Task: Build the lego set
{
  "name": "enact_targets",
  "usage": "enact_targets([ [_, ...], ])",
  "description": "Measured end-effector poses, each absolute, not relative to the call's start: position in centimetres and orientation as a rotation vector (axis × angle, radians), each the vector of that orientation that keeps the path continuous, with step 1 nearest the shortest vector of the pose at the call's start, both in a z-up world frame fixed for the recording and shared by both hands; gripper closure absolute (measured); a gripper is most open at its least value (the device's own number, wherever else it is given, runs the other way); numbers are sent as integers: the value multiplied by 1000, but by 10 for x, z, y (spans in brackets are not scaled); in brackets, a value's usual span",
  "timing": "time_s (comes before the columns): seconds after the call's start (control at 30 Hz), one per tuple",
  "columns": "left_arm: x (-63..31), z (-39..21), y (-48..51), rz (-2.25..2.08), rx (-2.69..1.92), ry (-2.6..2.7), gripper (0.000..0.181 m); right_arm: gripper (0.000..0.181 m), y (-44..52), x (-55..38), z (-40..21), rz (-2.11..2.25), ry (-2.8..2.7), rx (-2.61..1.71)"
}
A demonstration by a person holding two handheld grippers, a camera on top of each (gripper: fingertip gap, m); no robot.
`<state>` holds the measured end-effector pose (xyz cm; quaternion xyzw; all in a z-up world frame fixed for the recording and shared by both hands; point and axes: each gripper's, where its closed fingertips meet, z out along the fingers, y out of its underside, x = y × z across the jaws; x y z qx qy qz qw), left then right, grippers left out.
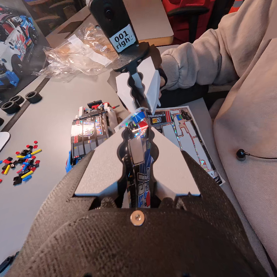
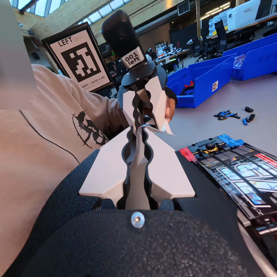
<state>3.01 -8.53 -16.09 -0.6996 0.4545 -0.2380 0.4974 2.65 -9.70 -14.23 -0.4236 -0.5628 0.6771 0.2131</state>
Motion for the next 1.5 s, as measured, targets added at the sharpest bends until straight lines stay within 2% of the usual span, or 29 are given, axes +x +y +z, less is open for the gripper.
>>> enact_targets([
  [0.27, 25, -135, -75, -387, -1574, 1026, 152, 181, -84, 21, -130, 2083, -1377, -1287],
  [0.47, 34, -128, -90, -816, -1619, 926, 147, 181, -99, 40, -118, 2078, -1434, -925],
  [0.6, 42, -124, -102, -1060, -1612, 900, 131, 181, -100, 40, -120, 2081, -1436, -927],
  [0.63, 42, -120, -102, -1086, -1590, 875, 136, 181, -100, 38, -121, 2073, -1438, -945],
  [0.7, 37, -109, -97, -1138, -1547, 792, 163, 181, -99, 33, -128, 2036, -1469, -1007],
  [0.73, 32, -106, -94, -1149, -1548, 758, 170, 181, -100, 34, -128, 2035, -1469, -999],
  [0.77, 26, -108, -90, -1128, -1564, 743, 170, 181, -100, 34, -125, 2038, -1457, -983],
  [0.87, 4, -108, -79, -983, -1602, 714, 155, 181, -102, 37, -123, 2002, -1475, -946],
  [1.0, 13, -124, -92, -1081, -1737, 800, 135, 181, -103, 35, -125, 1951, -1503, -937],
  [1.03, 18, -128, -93, -1104, -1742, 804, 147, 181, -104, 34, -126, 1938, -1515, -941],
  [1.07, 23, -128, -96, -1152, -1726, 807, 171, 181, -105, 32, -128, 1923, -1529, -948],
  [1.1, 26, -127, -99, -1213, -1709, 803, 181, 181, -106, 32, -129, 1919, -1544, -955],
  [1.5, 30, -126, -102, -1449, -1705, 744, 181, 181, -105, 28, -127, 1890, -1531, -978],
])
